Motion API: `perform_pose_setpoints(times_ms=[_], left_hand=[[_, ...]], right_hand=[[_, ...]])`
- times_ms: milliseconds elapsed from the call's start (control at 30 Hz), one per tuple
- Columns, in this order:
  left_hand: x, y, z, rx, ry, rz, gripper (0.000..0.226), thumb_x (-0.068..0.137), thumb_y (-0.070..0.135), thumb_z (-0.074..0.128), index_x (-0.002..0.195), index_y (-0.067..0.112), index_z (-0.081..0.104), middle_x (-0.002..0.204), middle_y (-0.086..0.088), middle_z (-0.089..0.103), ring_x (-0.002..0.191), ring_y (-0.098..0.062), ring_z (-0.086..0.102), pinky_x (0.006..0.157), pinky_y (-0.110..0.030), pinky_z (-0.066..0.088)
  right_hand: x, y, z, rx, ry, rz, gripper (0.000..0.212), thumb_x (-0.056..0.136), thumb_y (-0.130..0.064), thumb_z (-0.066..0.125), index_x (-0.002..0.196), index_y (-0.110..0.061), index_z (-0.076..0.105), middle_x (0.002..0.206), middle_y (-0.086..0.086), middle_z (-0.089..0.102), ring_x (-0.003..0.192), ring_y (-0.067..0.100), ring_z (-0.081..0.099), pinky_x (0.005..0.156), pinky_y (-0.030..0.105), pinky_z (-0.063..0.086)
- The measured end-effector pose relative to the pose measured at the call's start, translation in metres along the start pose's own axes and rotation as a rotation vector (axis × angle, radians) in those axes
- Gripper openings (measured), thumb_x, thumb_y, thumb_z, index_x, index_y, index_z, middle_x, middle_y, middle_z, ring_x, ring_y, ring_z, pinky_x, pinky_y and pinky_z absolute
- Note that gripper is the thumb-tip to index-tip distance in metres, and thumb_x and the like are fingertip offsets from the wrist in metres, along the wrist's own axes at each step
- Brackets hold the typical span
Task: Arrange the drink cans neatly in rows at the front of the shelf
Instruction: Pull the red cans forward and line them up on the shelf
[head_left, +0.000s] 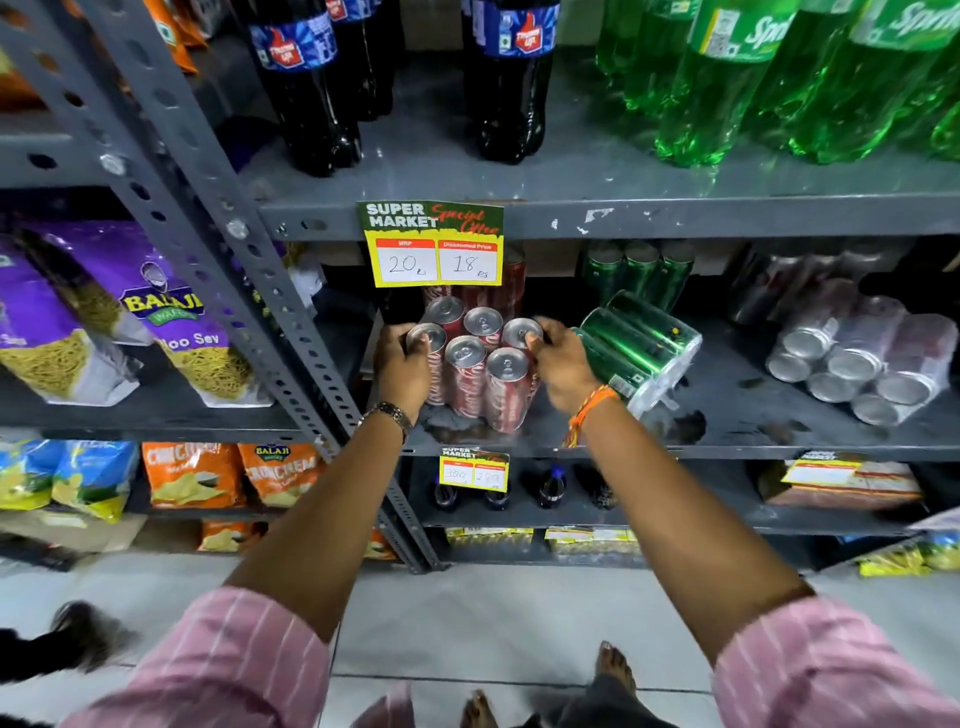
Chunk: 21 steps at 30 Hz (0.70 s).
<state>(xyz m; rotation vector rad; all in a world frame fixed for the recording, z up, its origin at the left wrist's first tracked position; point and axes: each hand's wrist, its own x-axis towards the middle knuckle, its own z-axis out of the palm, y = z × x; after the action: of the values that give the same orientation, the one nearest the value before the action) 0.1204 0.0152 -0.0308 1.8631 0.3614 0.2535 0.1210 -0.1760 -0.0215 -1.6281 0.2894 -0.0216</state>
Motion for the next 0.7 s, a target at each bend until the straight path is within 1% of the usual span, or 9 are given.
perform_pose_setpoints(times_ms=[67,133,200,267,367,467,567,633,700], left_hand=[[-0.017,-0.008,0.0,-0.05,0.056,0.031,0.022,0.096,0.017,0.051,0.116,0.007,0.054,0.12,-0.016,0.065,0.108,-0.028,0.061,0.089,-0.03,0.045],[-0.03,-0.01,0.001,-0.088,0.126,0.034,0.024,0.097,0.014,0.05,0.116,0.0,0.052,0.119,-0.018,0.065,0.108,-0.031,0.062,0.087,-0.029,0.045],[-0.039,-0.011,0.001,-0.061,0.183,0.043,0.025,0.097,0.016,0.051,0.116,0.0,0.053,0.117,-0.019,0.066,0.106,-0.032,0.063,0.082,-0.026,0.043],[-0.042,-0.013,0.0,-0.015,0.202,0.086,0.027,0.096,0.018,0.052,0.116,0.0,0.054,0.116,-0.02,0.067,0.104,-0.033,0.064,0.08,-0.024,0.042],[-0.043,-0.013,-0.002,0.022,0.216,0.103,0.028,0.096,0.02,0.052,0.117,0.0,0.055,0.114,-0.02,0.067,0.102,-0.033,0.065,0.078,-0.024,0.042],[-0.044,-0.013,-0.001,0.036,0.222,0.113,0.028,0.095,0.021,0.053,0.116,0.003,0.056,0.111,-0.019,0.068,0.099,-0.033,0.066,0.077,-0.027,0.044],[-0.048,-0.013,-0.002,0.054,0.23,0.132,0.027,0.095,0.021,0.053,0.115,0.003,0.056,0.111,-0.019,0.069,0.098,-0.033,0.066,0.075,-0.027,0.044],[-0.05,-0.009,-0.004,0.054,0.218,0.115,0.027,0.095,0.02,0.052,0.115,0.003,0.057,0.112,-0.019,0.068,0.101,-0.034,0.066,0.078,-0.028,0.046],[-0.056,-0.001,-0.003,0.038,0.217,0.081,0.03,0.093,0.016,0.053,0.118,-0.001,0.058,0.119,-0.023,0.064,0.108,-0.038,0.063,0.089,-0.036,0.051]], right_hand=[[0.01,-0.007,-0.004,-0.029,-0.14,0.027,0.026,0.098,0.009,0.046,0.12,0.014,0.06,0.107,0.014,0.061,0.1,0.023,0.054,0.09,0.037,0.045],[0.014,-0.015,-0.007,-0.076,-0.23,0.045,0.028,0.098,0.011,0.043,0.122,0.02,0.055,0.108,0.015,0.057,0.099,0.023,0.051,0.089,0.036,0.044],[0.013,-0.022,-0.008,-0.094,-0.279,0.055,0.029,0.098,0.013,0.043,0.123,0.024,0.053,0.108,0.017,0.056,0.091,0.02,0.054,0.082,0.032,0.046],[0.012,-0.028,-0.008,-0.092,-0.297,0.059,0.031,0.098,0.013,0.043,0.127,0.02,0.053,0.11,0.017,0.057,0.091,0.021,0.056,0.083,0.031,0.047],[0.009,-0.031,-0.01,-0.064,-0.304,0.071,0.034,0.099,0.012,0.043,0.131,0.017,0.052,0.114,0.017,0.057,0.105,0.025,0.053,0.094,0.036,0.045],[0.011,-0.031,-0.012,-0.05,-0.315,0.077,0.034,0.099,0.012,0.043,0.132,0.015,0.053,0.115,0.017,0.058,0.108,0.025,0.053,0.099,0.036,0.044],[0.014,-0.03,-0.013,-0.043,-0.324,0.06,0.034,0.099,0.011,0.043,0.132,0.014,0.053,0.116,0.018,0.059,0.108,0.026,0.054,0.106,0.042,0.046],[0.014,-0.028,-0.013,-0.063,-0.33,0.047,0.034,0.1,0.009,0.045,0.131,0.013,0.055,0.121,0.023,0.062,0.108,0.025,0.055,0.104,0.041,0.047],[0.017,-0.028,-0.019,-0.122,-0.33,-0.004,0.032,0.099,0.008,0.049,0.129,0.013,0.057,0.126,0.027,0.064,0.108,0.023,0.056,0.099,0.034,0.049]])
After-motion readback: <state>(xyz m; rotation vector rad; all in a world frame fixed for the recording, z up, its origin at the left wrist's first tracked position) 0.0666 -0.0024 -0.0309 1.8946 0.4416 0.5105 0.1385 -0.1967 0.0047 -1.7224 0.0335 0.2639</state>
